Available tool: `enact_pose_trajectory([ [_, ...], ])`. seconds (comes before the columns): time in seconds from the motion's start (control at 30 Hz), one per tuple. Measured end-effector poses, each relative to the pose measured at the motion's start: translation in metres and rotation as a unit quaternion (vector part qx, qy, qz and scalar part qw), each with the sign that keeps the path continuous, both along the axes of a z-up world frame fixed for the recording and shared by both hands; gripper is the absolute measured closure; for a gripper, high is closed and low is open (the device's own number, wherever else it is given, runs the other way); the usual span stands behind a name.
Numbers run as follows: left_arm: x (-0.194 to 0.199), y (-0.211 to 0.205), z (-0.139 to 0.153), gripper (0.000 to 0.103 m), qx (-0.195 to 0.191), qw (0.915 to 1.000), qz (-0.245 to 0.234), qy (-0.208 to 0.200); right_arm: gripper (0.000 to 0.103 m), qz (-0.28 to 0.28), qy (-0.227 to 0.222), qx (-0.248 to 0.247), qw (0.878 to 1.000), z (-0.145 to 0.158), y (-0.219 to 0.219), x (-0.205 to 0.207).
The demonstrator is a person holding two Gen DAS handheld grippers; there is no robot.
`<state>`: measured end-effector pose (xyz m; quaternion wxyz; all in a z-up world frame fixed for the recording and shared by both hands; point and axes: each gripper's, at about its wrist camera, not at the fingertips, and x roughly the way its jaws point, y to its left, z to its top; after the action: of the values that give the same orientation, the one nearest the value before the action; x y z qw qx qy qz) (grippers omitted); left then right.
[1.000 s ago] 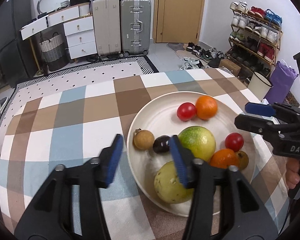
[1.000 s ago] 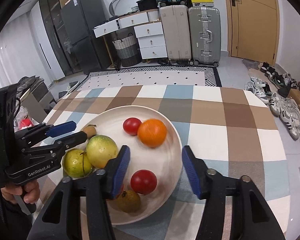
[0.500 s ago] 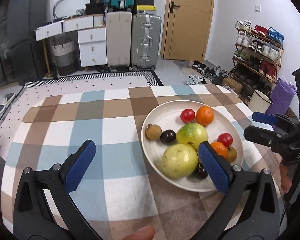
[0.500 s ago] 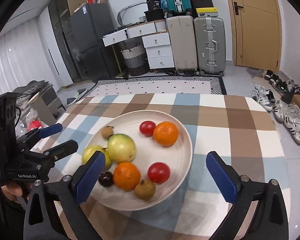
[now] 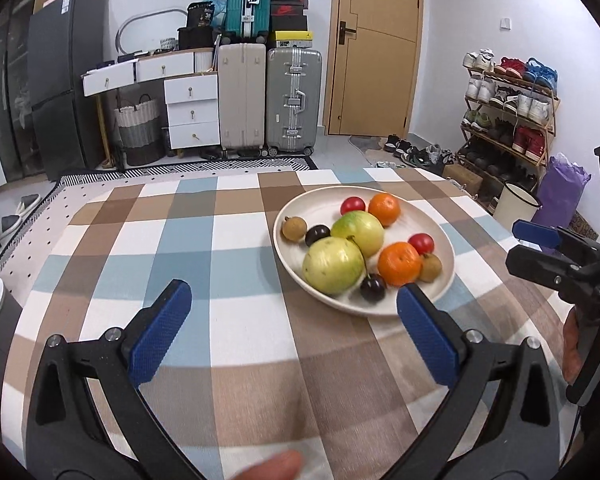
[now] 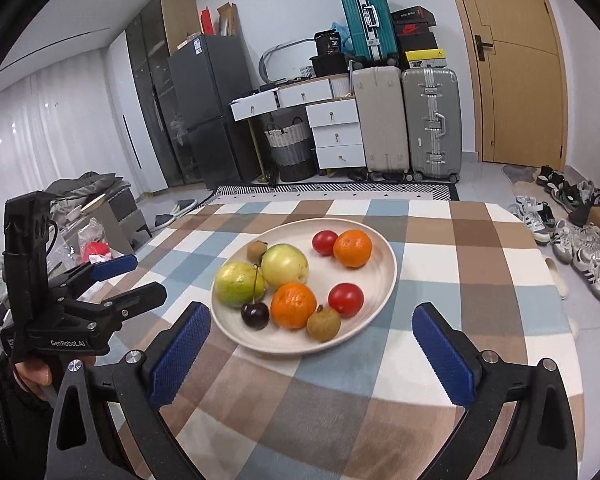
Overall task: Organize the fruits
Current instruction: 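Withdraw both grippers from the plate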
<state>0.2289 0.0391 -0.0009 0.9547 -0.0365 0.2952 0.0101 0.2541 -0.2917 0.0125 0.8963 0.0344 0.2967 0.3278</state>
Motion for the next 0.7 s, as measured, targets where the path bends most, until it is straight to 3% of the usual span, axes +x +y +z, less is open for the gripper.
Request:
enact_pose_trajectory([
  [0.33,-0.026,-0.018,-0.003,0.0,-0.017,0.9996,-0.007,-0.021,0.0,-0.001,-0.03,0.006,1.0,0.001,-0.008,-0.034],
  [0.7,-0.032,-0.02,-0.006,0.0,-0.026,0.9986,-0.012,-0.043,0.0,0.005,-0.048,-0.003,0.999,0.0,0.002,-0.039],
])
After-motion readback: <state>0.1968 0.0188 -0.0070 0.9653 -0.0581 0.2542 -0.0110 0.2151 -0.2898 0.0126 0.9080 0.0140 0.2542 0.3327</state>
